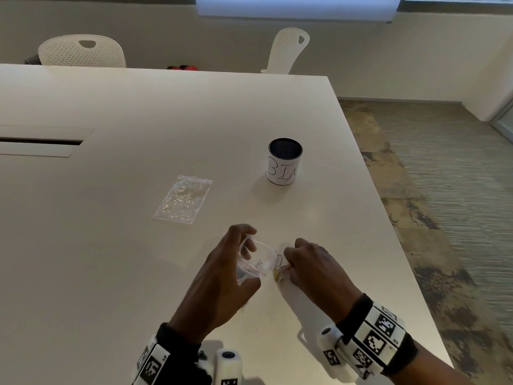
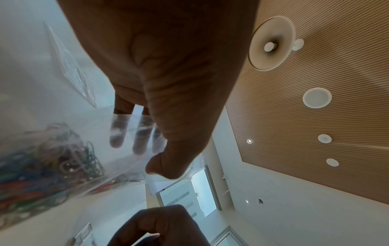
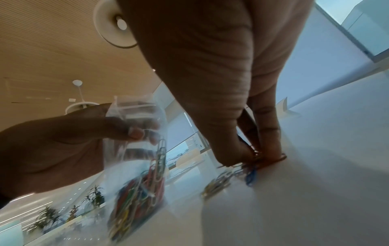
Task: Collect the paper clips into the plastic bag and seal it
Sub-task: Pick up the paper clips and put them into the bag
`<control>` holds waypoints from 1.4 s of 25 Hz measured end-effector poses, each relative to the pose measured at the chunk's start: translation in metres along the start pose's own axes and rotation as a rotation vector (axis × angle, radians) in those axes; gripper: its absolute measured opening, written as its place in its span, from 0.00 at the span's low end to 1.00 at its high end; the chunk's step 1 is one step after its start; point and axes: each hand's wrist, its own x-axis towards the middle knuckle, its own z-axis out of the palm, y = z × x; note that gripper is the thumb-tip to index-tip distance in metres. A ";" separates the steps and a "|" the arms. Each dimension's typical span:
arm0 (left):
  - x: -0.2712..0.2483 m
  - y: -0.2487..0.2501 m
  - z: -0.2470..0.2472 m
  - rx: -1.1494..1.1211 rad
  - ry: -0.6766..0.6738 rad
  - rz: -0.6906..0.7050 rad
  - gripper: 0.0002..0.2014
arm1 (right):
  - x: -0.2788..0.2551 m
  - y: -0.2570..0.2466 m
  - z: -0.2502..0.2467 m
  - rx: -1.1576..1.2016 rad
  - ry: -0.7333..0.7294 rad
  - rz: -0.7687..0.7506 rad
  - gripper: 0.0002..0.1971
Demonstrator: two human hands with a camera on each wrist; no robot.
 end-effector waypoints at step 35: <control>0.003 -0.005 0.002 0.012 -0.001 0.019 0.38 | -0.012 0.005 -0.017 0.145 -0.247 0.370 0.34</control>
